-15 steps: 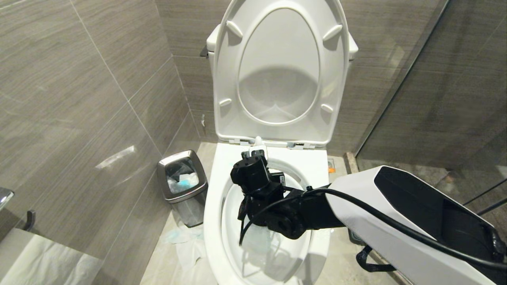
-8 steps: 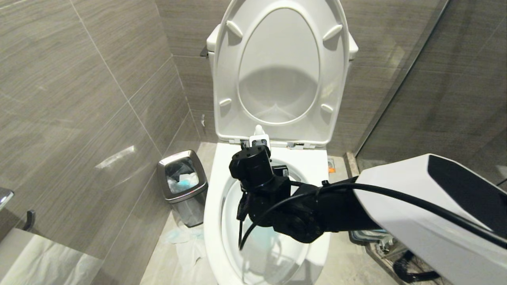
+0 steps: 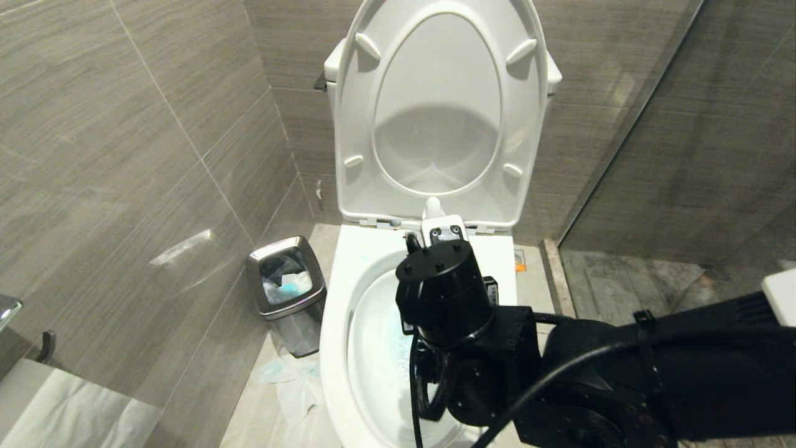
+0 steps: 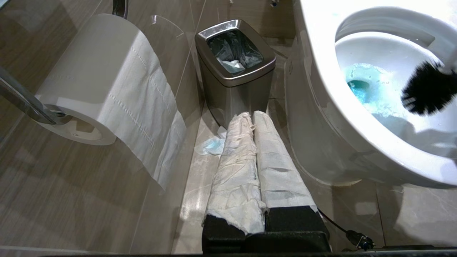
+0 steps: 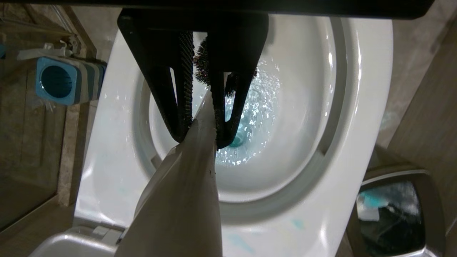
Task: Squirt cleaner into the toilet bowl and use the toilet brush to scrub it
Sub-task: Scrub the toilet bowl
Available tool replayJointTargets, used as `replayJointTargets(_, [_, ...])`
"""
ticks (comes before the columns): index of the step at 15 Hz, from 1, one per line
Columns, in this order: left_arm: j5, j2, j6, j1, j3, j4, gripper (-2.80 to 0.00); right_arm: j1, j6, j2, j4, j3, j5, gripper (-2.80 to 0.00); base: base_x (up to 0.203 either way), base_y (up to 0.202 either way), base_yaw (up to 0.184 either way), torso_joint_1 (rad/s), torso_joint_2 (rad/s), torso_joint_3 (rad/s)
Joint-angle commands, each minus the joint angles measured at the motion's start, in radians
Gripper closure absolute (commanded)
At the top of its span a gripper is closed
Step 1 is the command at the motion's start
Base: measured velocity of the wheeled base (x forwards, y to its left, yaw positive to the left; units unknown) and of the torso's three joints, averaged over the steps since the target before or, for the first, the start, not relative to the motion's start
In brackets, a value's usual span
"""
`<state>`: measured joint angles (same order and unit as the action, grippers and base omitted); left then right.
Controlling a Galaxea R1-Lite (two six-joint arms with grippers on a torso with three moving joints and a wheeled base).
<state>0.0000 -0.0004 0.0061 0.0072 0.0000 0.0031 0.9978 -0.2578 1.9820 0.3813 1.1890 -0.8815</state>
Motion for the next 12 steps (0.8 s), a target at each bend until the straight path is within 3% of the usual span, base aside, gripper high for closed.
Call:
replayJointTargets(1, [0.000, 0.000, 0.000, 0.000, 0.002, 0.000, 0.00, 0.031, -0.028, -0.031, 0.004, -0.066, -0.002, 0.00, 0.000, 0.000, 0.000, 0.000, 0.00, 0.000])
replayJointTargets(5, [0.000, 0.000, 0.000, 0.000, 0.002, 0.000, 0.00, 0.063, -0.041, 0.070, 0.005, -0.008, 0.000, 0.00, 0.000, 0.000, 0.000, 0.000, 0.00, 0.000])
replayJointTargets(12, [0.000, 0.000, 0.000, 0.000, 0.002, 0.000, 0.00, 0.062, -0.031, 0.278, -0.002, 0.256, 0.009, 0.00, 0.000, 0.000, 0.000, 0.000, 0.00, 0.000])
